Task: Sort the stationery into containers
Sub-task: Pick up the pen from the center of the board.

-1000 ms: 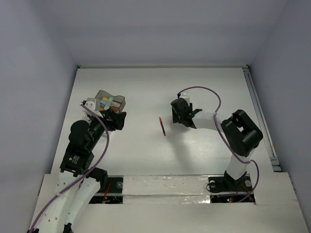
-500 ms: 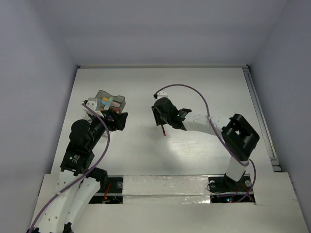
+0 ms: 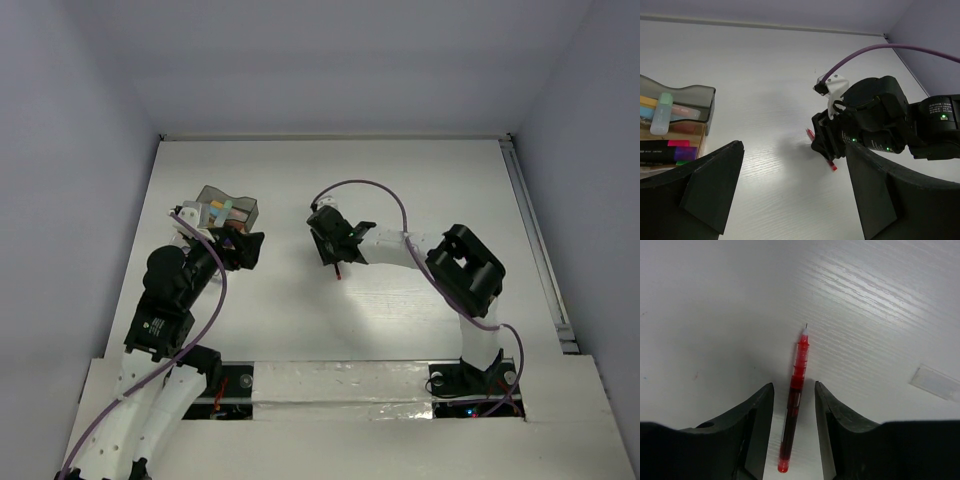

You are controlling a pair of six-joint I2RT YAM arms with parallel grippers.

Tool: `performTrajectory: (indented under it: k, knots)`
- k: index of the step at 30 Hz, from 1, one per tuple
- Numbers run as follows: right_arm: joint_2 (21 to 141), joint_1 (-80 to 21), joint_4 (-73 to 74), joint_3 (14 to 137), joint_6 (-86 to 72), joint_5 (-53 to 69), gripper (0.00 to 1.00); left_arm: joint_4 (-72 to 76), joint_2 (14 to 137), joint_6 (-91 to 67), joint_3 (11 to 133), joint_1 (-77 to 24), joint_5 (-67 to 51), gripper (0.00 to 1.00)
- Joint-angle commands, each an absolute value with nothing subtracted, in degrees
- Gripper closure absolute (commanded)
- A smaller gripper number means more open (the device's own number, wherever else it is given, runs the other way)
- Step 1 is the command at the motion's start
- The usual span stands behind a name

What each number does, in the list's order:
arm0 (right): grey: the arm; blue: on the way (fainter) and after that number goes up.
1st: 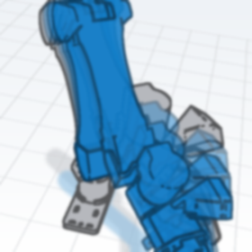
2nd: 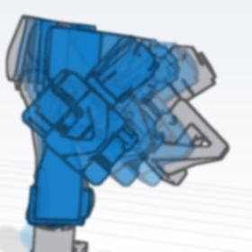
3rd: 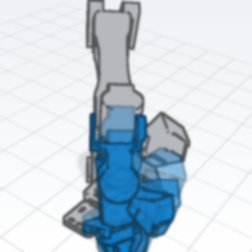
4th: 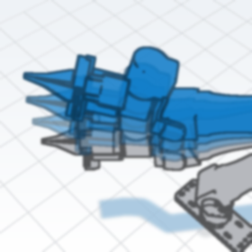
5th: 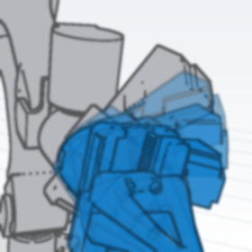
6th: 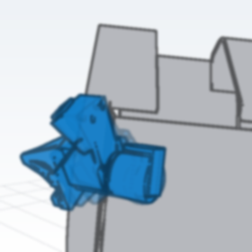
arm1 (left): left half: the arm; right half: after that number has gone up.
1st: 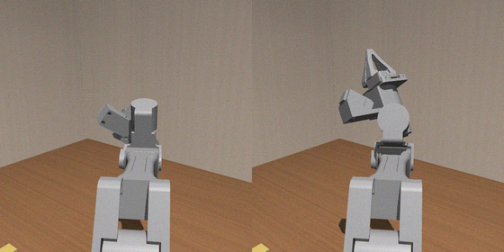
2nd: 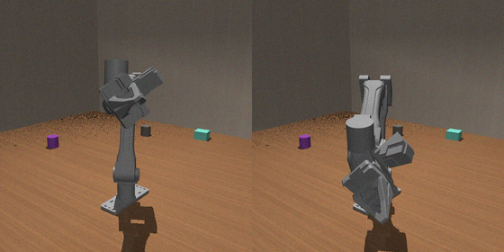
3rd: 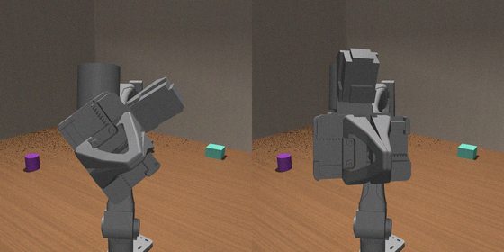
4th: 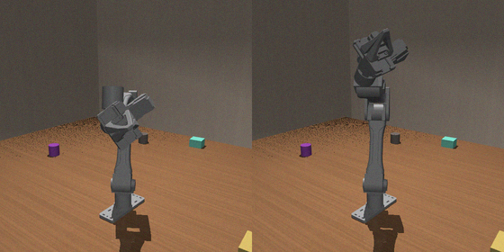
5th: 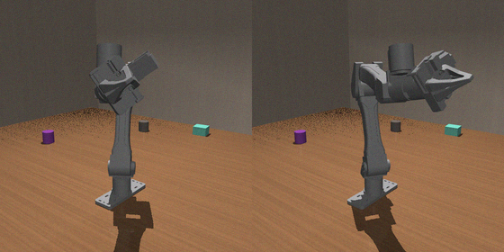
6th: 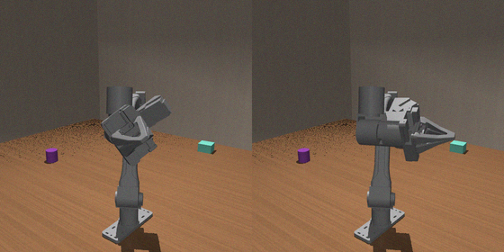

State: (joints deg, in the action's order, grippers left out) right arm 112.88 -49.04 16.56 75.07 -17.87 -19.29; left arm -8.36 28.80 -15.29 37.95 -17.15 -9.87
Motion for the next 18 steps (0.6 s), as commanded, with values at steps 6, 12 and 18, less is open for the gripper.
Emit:
performTrajectory:
  k: [6, 12, 18]
  knots:
    - [115.22, -48.69, 17.93, 76.73, -20.04, -19.86, 0.66, -4.83, 29.00, -15.12, 39.29, -17.23, -11.16, 0.26]
    - [116.89, -45.44, 14.94, 75.85, -20.39, -15.04, 0.99, -4.31, 30.41, -15.82, 38.67, -17.23, -15.45, 0.28]
    - [111.29, -45.44, 9.94, 73.75, -21.00, -14.06, 1.00, -2.55, 32.43, -20.12, 36.48, -17.23, -23.28, 0.31]
